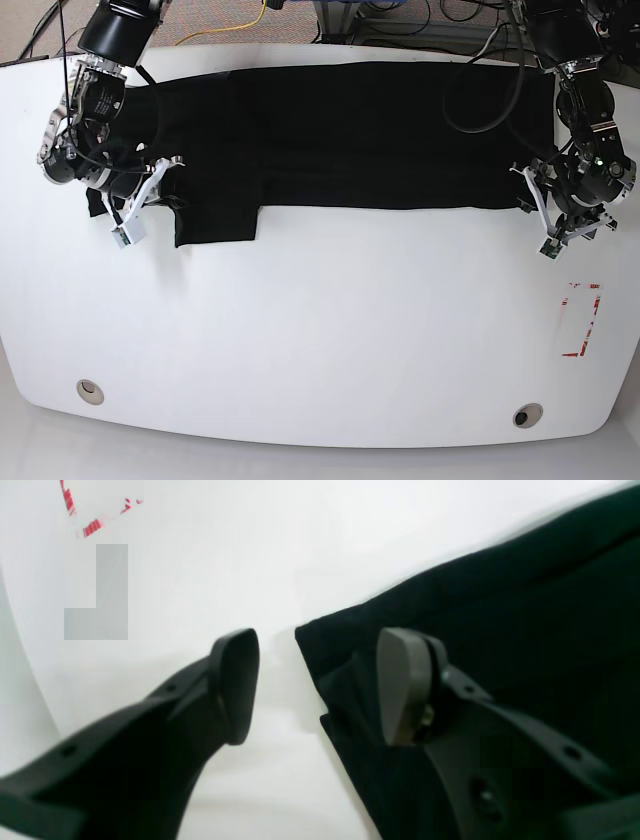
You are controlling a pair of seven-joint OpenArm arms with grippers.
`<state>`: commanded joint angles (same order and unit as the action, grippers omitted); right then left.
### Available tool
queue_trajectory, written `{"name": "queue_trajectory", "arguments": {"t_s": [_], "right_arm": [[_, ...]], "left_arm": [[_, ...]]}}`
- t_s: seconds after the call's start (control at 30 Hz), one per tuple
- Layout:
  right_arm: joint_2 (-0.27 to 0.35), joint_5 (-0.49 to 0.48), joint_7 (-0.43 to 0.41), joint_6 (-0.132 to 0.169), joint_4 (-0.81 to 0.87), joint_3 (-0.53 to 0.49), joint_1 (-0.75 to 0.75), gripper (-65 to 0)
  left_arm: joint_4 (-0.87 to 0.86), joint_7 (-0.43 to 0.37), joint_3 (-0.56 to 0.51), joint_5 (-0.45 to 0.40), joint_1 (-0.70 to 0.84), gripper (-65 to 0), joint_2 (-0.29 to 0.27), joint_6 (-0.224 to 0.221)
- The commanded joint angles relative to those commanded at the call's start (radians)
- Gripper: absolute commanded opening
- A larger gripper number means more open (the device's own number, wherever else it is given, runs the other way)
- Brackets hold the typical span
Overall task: Layout the t-shirt on the table in an organized manner, then fold the t-shirt properly
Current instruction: 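Adjust the folded corner with the right gripper while the left gripper holds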
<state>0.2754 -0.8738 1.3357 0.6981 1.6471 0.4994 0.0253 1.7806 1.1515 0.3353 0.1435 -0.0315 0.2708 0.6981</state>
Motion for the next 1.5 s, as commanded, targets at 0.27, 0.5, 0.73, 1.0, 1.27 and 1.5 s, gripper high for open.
{"name": "queue_trajectory", "arguments": {"t_s": [0.27, 0.5, 0.73, 1.0, 1.27, 1.5], "right_arm": [[0.012, 0.0, -0.109, 0.0, -0.052, 0.02, -0.005, -33.0], [0.038, 0.002, -0.221, 0.0, -0.129, 0.014, 0.009, -2.1], [0.061, 0.097, -0.288, 0.0, -0.261, 0.014, 0.074, 0.0], [0.058, 0.261, -0.381, 0.0, -0.374, 0.012, 0.144, 0.0], [0.057, 0.382, -0.448, 0.0, -0.408, 0.011, 0.169, 0.0], [0.046, 0.453, -0.489, 0.0, -0.411, 0.011, 0.167, 0.0]], "left_arm": [[0.0, 0.0, -0.002, 0.003, 0.002, -29.7, 0.0, 0.0], [0.0, 0.0, -0.002, 0.003, 0.002, -29.7, -0.002, 0.0], [0.0, 0.0, -0.002, 0.005, 0.002, -29.7, -0.011, 0.0], [0.0, 0.0, -0.002, 0.005, 0.002, -29.7, -0.015, 0.0], [0.0, 0.0, -0.002, 0.005, 0.002, -29.7, -0.015, 0.0], [0.0, 0.0, -0.002, 0.006, 0.0, -29.7, -0.015, 0.0]]}}
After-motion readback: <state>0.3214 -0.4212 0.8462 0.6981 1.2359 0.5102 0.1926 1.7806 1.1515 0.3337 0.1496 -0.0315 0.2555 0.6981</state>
